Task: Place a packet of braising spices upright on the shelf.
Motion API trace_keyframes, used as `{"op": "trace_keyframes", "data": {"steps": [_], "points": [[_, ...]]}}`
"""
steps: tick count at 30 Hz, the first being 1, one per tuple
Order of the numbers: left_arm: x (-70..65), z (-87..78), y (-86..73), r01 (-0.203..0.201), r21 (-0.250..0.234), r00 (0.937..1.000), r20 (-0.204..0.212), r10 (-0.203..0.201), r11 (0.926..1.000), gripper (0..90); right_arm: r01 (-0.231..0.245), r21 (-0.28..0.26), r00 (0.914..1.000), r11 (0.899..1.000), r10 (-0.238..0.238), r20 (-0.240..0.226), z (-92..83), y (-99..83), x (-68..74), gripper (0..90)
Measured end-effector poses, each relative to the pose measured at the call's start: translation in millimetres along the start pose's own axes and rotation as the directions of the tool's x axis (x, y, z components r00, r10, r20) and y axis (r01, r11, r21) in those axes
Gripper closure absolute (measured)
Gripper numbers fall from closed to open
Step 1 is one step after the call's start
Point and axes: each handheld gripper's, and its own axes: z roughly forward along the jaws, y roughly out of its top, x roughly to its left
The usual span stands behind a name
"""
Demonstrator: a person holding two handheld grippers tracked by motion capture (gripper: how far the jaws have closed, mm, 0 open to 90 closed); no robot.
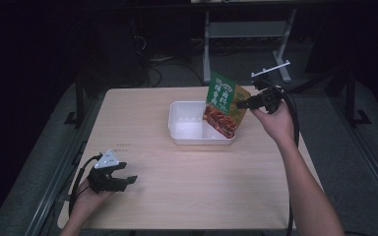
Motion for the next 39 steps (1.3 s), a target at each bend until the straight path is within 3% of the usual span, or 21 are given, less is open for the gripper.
{"op": "trace_keyframes", "data": {"steps": [11, 39], "points": [[-0.9, 0.2, 0.5, 0.001, 0.000, 1.0000, 0.001, -0.001, 1.0000, 31.1, -0.018, 0.006, 0.9992, 1.000, 0.018, -0.035, -3.9, -14.3, -3.4, 49.3], [-3.4, 2.0, 1.3, -0.005, 0.003, 1.0000, -0.002, 0.005, 1.0000, 30.9, -0.040, 0.009, 0.9944, 0.999, 0.041, -0.098, -9.3, -72.6, -11.6, 46.8]]}}
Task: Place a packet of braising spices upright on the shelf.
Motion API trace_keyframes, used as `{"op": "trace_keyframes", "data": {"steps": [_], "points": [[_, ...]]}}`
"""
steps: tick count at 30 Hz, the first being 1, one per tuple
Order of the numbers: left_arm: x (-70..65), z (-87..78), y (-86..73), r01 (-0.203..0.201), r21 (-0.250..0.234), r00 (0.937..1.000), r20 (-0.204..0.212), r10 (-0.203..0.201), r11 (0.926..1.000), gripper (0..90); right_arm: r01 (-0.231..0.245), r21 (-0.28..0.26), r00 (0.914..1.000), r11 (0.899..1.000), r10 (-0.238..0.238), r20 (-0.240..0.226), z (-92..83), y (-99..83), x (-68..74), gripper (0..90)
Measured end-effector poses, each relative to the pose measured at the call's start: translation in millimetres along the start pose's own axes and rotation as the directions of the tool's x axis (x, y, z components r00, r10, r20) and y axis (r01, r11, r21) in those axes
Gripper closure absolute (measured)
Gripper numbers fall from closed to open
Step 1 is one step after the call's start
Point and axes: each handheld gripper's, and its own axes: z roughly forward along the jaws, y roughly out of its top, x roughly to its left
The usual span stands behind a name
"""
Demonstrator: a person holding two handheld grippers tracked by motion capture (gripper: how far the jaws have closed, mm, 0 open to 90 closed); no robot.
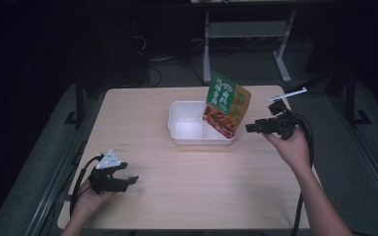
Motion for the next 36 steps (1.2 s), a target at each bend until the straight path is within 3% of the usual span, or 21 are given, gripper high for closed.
{"op": "trace_keyframes", "data": {"steps": [36], "points": [[-2.3, 1.3, 1.2, 0.001, -0.002, 1.0000, 0.007, -0.001, 1.0000, 30.7, -0.021, -0.023, 0.9987, 1.000, 0.020, -0.048, -2.2, -57.7, -1.4, 43.9]]}}
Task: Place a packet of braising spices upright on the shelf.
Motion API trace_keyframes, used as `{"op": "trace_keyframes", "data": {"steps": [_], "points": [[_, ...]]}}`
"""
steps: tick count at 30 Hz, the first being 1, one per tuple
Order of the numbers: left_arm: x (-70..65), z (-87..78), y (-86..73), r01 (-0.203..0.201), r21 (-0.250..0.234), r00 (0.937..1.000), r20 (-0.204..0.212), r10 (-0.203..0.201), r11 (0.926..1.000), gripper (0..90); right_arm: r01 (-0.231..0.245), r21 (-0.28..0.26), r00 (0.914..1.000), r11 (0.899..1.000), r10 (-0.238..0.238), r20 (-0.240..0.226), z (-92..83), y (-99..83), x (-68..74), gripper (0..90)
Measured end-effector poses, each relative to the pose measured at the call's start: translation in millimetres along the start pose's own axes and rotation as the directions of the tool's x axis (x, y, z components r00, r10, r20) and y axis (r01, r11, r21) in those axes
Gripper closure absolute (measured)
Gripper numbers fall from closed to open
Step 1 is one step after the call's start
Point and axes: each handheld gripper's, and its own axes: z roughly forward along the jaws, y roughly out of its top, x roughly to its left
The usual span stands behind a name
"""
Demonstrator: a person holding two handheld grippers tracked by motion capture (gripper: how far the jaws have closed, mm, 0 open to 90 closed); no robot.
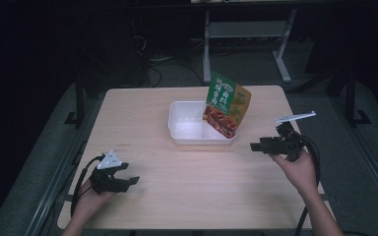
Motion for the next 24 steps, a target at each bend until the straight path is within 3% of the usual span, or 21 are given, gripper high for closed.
{"op": "trace_keyframes", "data": {"steps": [24], "points": [[-2.2, 0.7, 1.1, -0.003, -0.004, 1.0000, 0.005, 0.003, 1.0000, 30.7, -0.027, 0.014, 0.9994, 1.000, 0.028, -0.019, 2.3, -35.7, -2.0, 43.0]]}}
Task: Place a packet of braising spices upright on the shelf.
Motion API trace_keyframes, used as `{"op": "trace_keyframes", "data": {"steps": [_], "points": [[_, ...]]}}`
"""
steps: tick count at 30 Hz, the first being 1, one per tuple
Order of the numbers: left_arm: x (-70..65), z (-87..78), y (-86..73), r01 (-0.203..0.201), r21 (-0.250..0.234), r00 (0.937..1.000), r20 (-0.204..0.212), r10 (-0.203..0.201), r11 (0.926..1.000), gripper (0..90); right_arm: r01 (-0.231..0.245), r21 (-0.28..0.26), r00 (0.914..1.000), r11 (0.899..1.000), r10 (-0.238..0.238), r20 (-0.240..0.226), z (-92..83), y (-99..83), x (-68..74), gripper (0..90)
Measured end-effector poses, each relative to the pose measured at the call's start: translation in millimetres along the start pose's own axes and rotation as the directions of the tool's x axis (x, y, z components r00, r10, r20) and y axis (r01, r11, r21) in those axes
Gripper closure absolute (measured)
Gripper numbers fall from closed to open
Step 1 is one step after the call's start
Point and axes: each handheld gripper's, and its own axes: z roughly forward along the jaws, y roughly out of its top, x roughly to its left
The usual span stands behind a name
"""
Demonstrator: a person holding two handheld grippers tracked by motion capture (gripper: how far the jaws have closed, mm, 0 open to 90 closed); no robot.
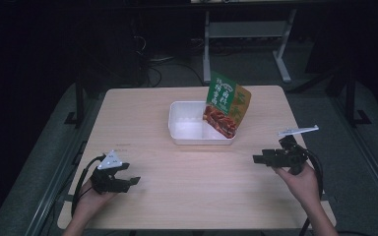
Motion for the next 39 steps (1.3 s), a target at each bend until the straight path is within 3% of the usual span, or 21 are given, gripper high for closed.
{"op": "trace_keyframes", "data": {"steps": [26, 39], "points": [[-4.3, 1.6, 2.1, -0.014, 0.007, 0.9999, 0.008, 0.014, 0.9999, 30.5, -0.018, 0.026, 0.9995, 1.000, 0.018, -0.025, 9.2, -39.2, 3.6, 42.1], [-5.0, 3.5, 2.1, -0.017, 0.013, 0.9998, 0.014, 0.016, 0.9998, 30.2, -0.054, -0.021, 0.9975, 0.998, 0.053, -0.047, 8.3, -75.3, 5.0, 40.1]]}}
